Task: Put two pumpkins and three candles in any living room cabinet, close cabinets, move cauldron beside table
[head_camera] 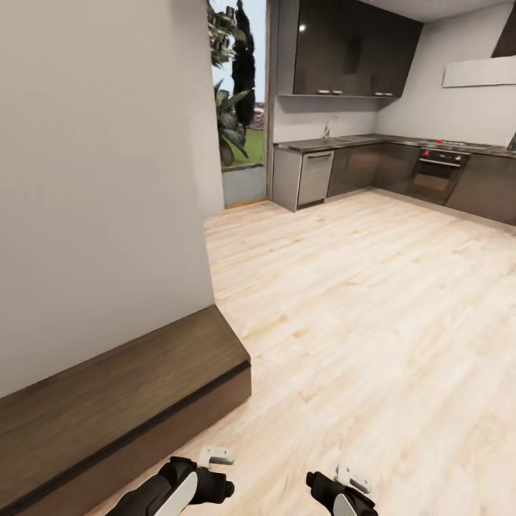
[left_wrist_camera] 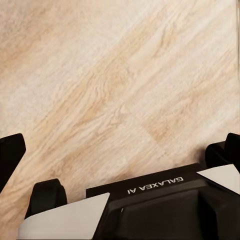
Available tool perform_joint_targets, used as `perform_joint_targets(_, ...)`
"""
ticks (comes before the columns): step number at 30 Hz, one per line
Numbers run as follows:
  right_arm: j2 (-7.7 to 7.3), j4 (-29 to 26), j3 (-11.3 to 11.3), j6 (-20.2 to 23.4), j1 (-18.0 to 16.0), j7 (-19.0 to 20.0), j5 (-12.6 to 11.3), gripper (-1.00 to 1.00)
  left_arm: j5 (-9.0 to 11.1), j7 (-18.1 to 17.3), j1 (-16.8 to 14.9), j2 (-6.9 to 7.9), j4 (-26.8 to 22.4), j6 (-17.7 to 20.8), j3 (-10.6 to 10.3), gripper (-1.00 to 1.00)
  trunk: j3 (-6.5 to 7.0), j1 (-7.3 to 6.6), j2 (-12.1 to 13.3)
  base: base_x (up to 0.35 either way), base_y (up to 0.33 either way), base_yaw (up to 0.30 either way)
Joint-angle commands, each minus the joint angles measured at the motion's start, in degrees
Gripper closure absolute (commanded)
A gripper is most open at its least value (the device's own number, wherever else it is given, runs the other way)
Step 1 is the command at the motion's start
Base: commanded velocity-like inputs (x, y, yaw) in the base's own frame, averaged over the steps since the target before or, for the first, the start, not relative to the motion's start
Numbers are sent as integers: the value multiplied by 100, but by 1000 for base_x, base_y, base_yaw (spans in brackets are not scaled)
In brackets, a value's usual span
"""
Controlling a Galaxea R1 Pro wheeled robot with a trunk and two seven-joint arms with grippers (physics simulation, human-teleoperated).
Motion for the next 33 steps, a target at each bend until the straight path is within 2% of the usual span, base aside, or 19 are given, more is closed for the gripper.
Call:
perform_joint_targets(1,-3,-8,-52,18,-4,-38,-41,-100,61,57,-4,9,-16,10,-32,-100,13,-23,39,0,0,-280)
perform_joint_targets(7,-3,100,-181,17,-4,-45,-45,-100,60,63,-4,9,-14,11,-32,-100,121,-155,279,0,0,-280)
perform_joint_targets(20,-4,332,-204,-130,-5,-66,-47,-100,57,63,-4,-3,-13,12,-32,-100,355,-440,801,0,0,-280)
perform_joint_targets(30,-61,396,-209,-159,-8,-49,-78,-100,61,63,-4,-46,0,12,-71,-100,534,-660,1202,0,0,-280)
perform_joint_targets(33,-82,437,-385,-160,-6,-30,-172,-100,60,63,-4,-54,1,14,-75,-100,588,-726,1322,0,0,-280)
